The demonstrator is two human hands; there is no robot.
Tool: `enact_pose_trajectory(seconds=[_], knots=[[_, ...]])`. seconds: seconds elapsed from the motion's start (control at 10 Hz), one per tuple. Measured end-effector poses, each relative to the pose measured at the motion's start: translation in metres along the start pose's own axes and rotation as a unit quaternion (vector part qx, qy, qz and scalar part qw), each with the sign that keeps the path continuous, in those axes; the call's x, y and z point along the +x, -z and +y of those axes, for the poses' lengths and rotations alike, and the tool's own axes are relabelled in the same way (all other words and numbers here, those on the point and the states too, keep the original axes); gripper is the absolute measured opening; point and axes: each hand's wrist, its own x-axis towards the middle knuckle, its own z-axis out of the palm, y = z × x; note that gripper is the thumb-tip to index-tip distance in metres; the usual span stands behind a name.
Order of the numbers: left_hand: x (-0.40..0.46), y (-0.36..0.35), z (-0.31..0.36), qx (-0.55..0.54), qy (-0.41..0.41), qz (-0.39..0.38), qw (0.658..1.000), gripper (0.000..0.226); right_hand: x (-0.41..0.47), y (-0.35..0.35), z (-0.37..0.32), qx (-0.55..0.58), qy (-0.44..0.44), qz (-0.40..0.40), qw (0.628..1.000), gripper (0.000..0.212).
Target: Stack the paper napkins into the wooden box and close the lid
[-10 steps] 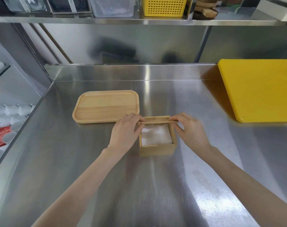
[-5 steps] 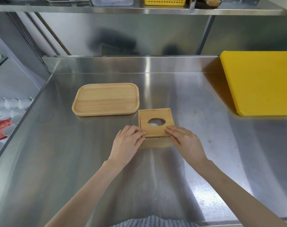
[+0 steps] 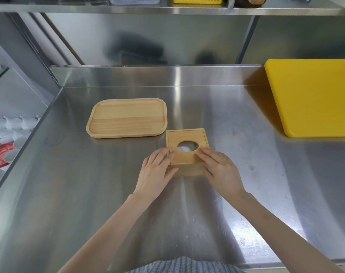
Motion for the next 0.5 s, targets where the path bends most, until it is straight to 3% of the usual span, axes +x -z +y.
enact_pose_trajectory(seconds=[0.3, 0.5], knots=[[0.004, -0.001, -0.002, 0.041, -0.003, -0.028, 0.999, 0.039, 0.004, -0.004, 0.002, -0.015, 0.006, -0.023, 1.000, 0.041], [0.018, 0.018, -0.002, 0.000, 0.031, -0.092, 0.995, 0.069, 0.029, 0.014, 0.001, 0.056, -0.072, -0.139, 0.986, 0.048]])
